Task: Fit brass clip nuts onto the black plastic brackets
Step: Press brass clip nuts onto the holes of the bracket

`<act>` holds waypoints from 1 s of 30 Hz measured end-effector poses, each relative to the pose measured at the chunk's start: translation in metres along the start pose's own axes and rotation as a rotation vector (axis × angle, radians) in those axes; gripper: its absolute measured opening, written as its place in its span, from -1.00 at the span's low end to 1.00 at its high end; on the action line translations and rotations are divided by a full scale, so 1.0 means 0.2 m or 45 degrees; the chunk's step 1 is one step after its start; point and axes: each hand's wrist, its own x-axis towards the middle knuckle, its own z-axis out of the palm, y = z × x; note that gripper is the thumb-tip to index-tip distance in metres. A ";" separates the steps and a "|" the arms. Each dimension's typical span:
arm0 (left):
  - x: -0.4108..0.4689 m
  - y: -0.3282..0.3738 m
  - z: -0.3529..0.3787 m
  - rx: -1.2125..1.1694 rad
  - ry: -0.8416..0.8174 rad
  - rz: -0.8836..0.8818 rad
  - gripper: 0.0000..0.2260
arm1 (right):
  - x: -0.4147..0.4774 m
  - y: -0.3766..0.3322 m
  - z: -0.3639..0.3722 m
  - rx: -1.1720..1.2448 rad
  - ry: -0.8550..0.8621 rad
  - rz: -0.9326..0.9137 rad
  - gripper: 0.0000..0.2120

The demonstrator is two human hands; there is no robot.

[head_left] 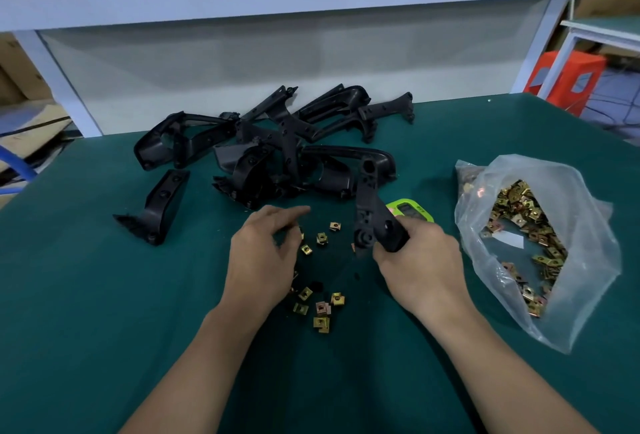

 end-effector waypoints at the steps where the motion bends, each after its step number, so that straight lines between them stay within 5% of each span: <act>1: 0.00 0.00 0.00 -0.078 0.004 -0.023 -0.71 | 0.00 0.00 0.00 -0.005 0.002 -0.002 -0.87; 18: -0.05 0.10 -0.02 -0.989 -0.063 -0.472 -0.81 | -0.01 -0.02 -0.04 -0.323 0.004 -0.066 -0.94; 30: -0.08 0.12 -0.06 -1.115 -0.220 -0.559 -0.79 | -0.03 -0.06 -0.07 -0.650 0.021 -0.127 -0.86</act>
